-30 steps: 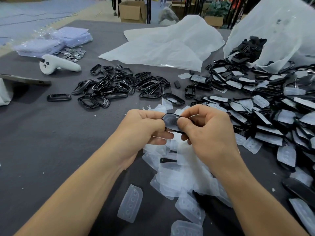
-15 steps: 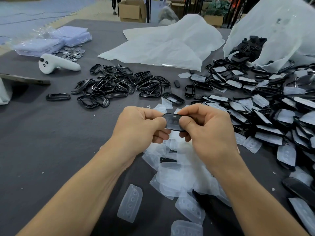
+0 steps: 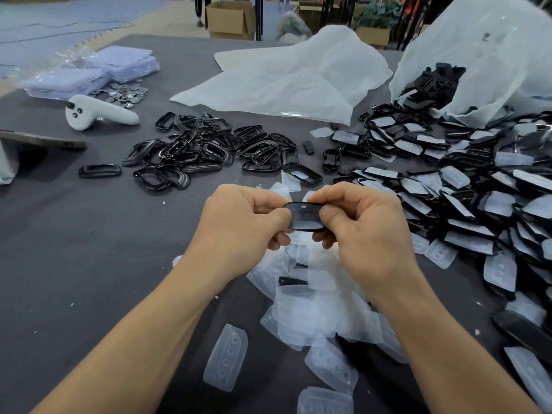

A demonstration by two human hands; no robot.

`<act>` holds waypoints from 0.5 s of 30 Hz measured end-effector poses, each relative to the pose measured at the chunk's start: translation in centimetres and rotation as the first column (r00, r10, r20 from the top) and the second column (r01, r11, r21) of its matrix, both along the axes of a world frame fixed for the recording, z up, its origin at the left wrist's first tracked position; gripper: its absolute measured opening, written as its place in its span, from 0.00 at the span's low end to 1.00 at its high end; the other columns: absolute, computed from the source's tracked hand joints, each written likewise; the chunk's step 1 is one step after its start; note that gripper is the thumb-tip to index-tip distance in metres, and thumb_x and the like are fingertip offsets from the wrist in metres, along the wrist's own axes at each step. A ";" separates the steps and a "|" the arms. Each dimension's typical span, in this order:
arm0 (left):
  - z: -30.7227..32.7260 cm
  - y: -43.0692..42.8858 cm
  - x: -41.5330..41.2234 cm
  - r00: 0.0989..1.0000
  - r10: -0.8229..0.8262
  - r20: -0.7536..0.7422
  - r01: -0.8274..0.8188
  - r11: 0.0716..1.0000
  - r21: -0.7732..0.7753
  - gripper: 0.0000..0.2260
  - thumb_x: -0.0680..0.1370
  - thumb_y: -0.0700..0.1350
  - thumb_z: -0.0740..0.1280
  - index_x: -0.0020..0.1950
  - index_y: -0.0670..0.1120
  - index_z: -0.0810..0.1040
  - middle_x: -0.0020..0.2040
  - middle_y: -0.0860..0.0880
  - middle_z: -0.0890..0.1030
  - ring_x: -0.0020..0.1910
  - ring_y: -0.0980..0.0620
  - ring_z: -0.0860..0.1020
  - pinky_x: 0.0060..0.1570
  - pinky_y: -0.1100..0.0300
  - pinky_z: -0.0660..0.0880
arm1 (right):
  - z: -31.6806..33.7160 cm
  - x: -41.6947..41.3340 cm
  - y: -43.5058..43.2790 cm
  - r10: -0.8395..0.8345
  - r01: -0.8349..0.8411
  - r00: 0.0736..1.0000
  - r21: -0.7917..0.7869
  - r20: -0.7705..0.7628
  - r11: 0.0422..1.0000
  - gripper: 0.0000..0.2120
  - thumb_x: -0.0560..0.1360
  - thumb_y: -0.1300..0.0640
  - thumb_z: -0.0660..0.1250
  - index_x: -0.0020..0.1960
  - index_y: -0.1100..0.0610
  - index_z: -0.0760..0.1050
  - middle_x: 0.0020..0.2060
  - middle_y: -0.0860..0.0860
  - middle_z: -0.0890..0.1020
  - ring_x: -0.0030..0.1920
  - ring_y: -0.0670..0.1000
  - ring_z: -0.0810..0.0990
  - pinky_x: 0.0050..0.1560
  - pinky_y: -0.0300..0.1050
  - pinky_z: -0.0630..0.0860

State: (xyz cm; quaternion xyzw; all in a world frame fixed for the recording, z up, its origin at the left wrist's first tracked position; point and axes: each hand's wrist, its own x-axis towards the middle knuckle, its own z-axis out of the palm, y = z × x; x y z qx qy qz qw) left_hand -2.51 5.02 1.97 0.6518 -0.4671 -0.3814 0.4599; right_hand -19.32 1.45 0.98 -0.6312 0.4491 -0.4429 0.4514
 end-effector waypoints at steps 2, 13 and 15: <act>0.0 0.0 -0.1 1.000 0.015 -0.020 -0.015 1.000 -0.009 0.13 0.76 0.33 0.72 0.38 0.48 0.88 0.32 0.46 0.85 0.30 0.51 0.83 0.33 0.60 0.80 | 0.0 0.2 0.1 -0.040 0.040 0.999 -0.001 -0.008 0.999 0.16 0.78 0.67 0.66 0.44 0.49 0.85 0.37 0.49 0.87 0.32 0.51 0.84 0.34 0.45 0.79; 0.2 0.5 -0.6 0.975 -0.177 -0.136 0.181 0.983 0.024 0.16 0.78 0.31 0.67 0.48 0.49 0.89 0.41 0.47 0.88 0.38 0.52 0.87 0.38 0.63 0.81 | -0.1 0.0 0.1 -0.096 0.084 0.987 -0.098 -0.127 0.992 0.07 0.76 0.60 0.74 0.41 0.50 0.82 0.34 0.47 0.85 0.35 0.52 0.84 0.40 0.57 0.83; 0.4 0.5 -0.5 0.958 -0.209 -0.195 0.223 0.973 0.055 0.19 0.77 0.28 0.64 0.51 0.48 0.89 0.45 0.46 0.89 0.40 0.52 0.87 0.40 0.63 0.82 | -0.1 0.0 -0.1 -0.080 0.071 0.990 -0.084 -0.113 0.994 0.08 0.76 0.61 0.73 0.41 0.50 0.82 0.33 0.49 0.85 0.34 0.53 0.84 0.38 0.58 0.83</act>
